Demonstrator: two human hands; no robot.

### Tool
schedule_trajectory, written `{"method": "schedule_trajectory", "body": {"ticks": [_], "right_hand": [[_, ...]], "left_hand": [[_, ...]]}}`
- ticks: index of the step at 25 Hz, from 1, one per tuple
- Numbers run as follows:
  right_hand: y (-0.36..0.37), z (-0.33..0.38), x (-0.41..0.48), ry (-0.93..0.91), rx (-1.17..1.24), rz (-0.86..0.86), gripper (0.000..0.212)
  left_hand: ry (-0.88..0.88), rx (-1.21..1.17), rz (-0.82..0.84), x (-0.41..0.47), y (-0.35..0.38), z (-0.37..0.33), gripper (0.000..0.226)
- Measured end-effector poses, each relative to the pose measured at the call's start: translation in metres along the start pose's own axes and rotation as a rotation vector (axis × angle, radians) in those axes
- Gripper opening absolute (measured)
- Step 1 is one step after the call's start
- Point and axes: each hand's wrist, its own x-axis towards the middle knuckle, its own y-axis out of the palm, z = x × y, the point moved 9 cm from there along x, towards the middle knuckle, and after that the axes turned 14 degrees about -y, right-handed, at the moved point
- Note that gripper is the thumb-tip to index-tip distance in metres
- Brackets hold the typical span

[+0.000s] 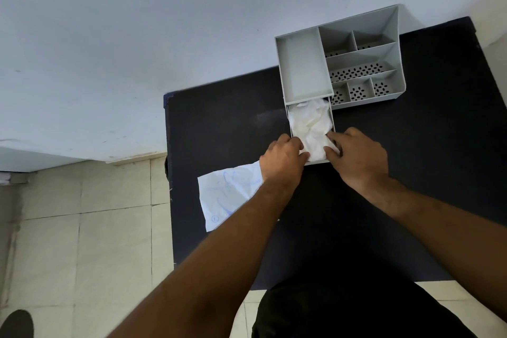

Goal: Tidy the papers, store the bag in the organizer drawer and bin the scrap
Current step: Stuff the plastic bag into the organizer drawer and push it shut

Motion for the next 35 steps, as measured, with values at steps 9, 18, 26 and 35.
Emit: {"method": "schedule_trajectory", "body": {"ticks": [9,18,26,35], "right_hand": [[0.009,0.025,-0.013,-0.351,-0.283,0.042,0.08],[0.034,0.026,-0.007,-0.428,-0.534,0.234,0.087],[0.025,0.025,-0.016,-0.405,-0.474,0.085,0.069],[0.032,0.03,-0.009,-0.439,-0.572,0.228,0.065]], "left_hand": [[0.243,0.068,-0.063,-0.016,0.01,-0.006,0.067],[0.253,0.326,0.062,-0.019,0.024,0.001,0.103],[0.273,0.493,0.051,-0.01,0.023,-0.003,0.088],[0.291,0.651,0.106,0.004,0.024,-0.015,0.094]]}}
